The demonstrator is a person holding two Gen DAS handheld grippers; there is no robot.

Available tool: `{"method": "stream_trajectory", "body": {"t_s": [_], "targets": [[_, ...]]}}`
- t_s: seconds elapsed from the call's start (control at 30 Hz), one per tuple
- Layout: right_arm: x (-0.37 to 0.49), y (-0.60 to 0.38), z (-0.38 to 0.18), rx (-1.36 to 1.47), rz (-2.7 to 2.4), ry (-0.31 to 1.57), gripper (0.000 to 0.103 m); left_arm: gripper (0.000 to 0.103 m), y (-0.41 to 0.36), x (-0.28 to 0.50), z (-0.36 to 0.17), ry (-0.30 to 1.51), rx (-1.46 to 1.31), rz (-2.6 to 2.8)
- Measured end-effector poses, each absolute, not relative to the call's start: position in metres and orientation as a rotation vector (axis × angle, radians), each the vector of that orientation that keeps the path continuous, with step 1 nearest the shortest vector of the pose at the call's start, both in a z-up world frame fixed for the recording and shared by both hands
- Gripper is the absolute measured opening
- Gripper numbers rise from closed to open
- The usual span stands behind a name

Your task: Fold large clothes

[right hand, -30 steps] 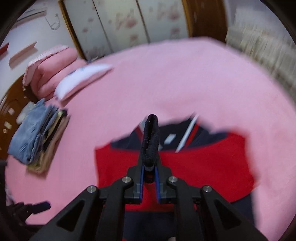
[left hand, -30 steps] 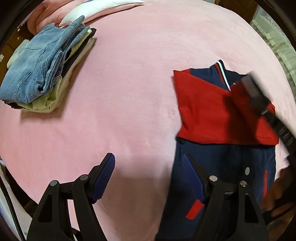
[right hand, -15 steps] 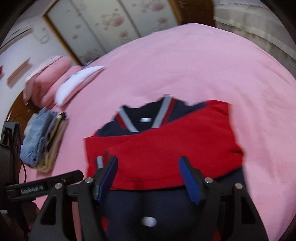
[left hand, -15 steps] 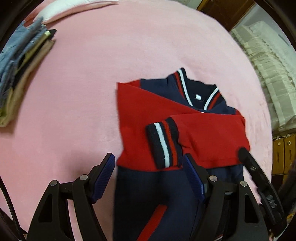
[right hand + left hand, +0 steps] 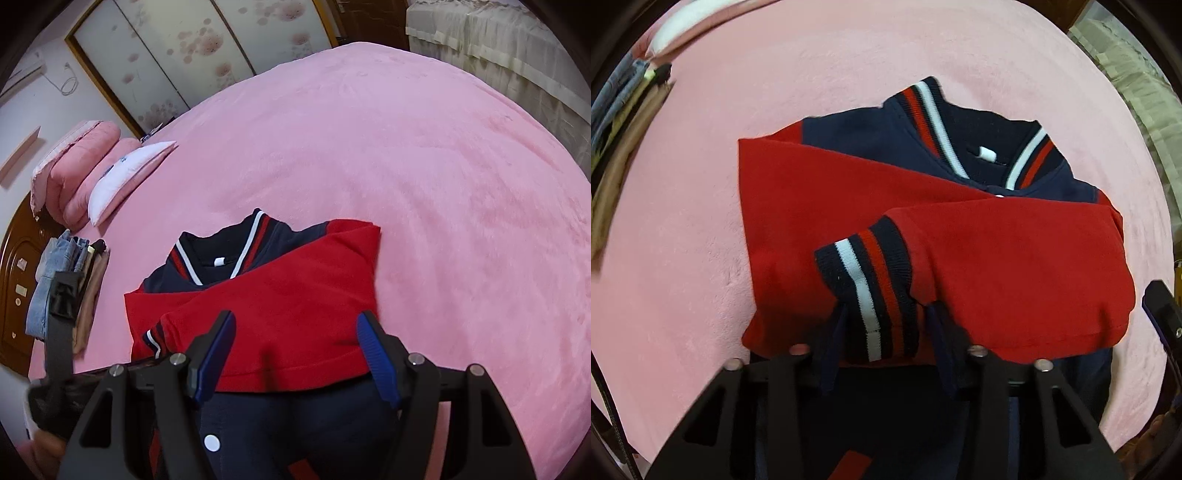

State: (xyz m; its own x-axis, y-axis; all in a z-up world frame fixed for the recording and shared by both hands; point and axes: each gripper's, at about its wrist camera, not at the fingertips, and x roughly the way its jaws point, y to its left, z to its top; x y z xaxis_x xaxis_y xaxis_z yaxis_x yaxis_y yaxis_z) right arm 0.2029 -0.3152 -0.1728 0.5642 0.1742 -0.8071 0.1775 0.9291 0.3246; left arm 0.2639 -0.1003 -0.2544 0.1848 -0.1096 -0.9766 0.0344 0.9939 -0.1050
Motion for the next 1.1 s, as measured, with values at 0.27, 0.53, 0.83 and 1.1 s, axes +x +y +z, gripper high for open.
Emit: {"method": "stream_trajectory", "body": {"t_s": [0.27,0.53,0.83,1.1], "targets": [[0.217,-0.325,-0.168,0.385,0.039,0.973,0.068,0.016,-0.111,0.267,-0.215,1.31,-0.046,-0.089],[0.236,-0.32,-0.173,0.42,0.116,0.982,0.066,0.017,-0.08,0.285,-0.226,1.346,-0.105,-0.078],[0.256,-0.308,-0.22,0.251,0.094,1.18,0.0,0.026,-0.086,0.279,-0.255,1.388,-0.072,-0.033],[0.243,-0.329,-0.188,0.363,0.066,1.033,0.0,0.06,-0.092,0.278,-0.224,1.361,0.033,0.027]]}}
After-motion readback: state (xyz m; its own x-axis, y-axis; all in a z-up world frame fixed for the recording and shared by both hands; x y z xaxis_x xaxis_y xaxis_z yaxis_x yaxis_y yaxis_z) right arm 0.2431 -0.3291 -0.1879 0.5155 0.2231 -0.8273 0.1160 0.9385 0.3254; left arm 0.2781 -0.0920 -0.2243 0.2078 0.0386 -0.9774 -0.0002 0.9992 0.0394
